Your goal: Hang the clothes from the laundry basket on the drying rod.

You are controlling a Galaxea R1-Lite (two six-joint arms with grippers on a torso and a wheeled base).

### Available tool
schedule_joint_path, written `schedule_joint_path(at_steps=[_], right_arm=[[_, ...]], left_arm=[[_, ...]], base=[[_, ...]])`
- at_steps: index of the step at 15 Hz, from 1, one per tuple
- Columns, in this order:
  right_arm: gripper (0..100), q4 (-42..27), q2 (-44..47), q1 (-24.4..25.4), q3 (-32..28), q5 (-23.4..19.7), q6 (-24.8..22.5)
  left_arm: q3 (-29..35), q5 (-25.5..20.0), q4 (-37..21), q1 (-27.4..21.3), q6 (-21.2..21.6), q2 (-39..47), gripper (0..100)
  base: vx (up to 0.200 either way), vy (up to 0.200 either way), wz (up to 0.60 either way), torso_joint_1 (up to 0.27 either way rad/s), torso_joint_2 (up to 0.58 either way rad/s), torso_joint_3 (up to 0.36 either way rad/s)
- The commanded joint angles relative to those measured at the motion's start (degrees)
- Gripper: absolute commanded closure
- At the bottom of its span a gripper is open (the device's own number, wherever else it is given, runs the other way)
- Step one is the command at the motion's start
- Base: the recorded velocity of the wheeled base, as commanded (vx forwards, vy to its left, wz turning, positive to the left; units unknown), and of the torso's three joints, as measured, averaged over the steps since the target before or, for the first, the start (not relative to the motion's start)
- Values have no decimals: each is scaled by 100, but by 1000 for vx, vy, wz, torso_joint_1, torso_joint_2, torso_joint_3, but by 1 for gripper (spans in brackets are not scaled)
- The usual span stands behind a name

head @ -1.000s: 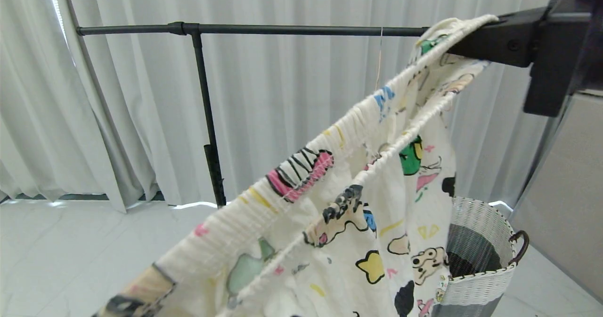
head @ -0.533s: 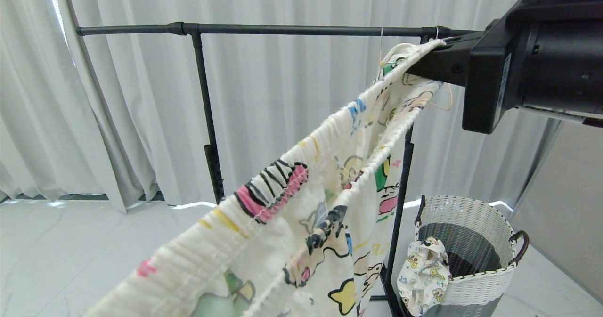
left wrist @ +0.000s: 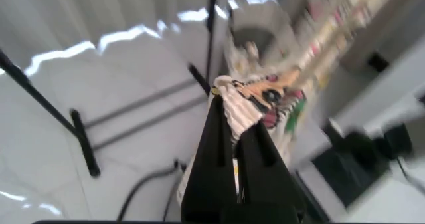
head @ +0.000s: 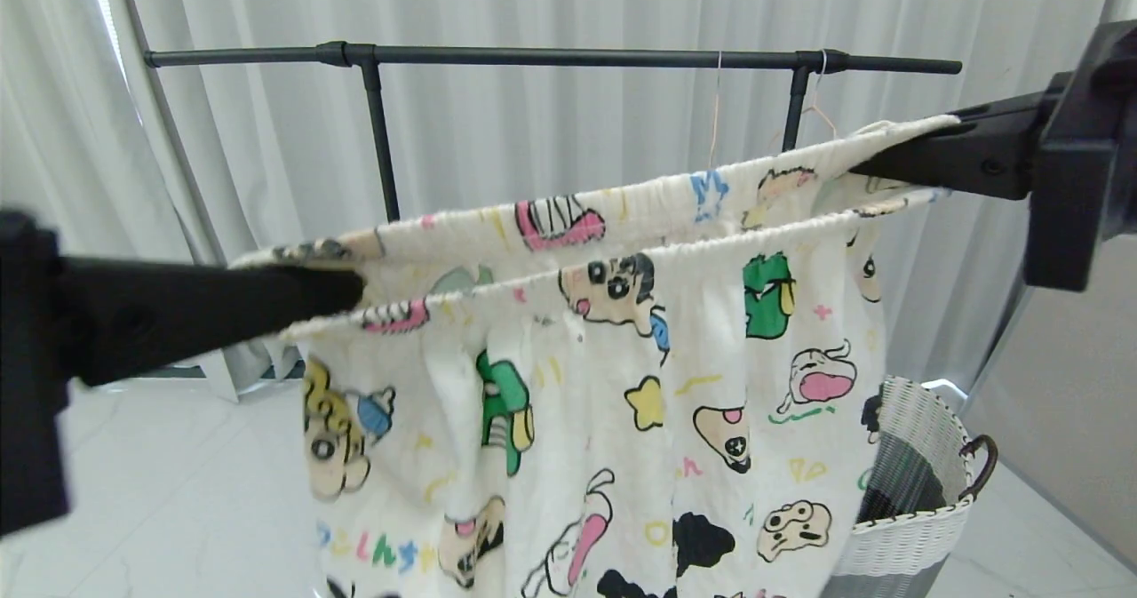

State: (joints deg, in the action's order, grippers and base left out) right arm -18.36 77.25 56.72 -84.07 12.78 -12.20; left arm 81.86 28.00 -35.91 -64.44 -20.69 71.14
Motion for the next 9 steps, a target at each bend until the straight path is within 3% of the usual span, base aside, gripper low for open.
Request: schedule_joint_path(at_steps=[1,4,9], right_arm=[[100,-212,-421,-12,198,6,-1],[100,-194,-615,-12,514,23,-10],[100,52,-615,-12,584,32,-10]], left_arm=[[-30,12,709,555,302,541,100],[-285,127,1614,564,329,708,100],[-416,250,1675,546,381,655,100]], base=[[0,0,0,0,0,0],[0,0,0,0,0,0],[0,0,0,0,0,0]])
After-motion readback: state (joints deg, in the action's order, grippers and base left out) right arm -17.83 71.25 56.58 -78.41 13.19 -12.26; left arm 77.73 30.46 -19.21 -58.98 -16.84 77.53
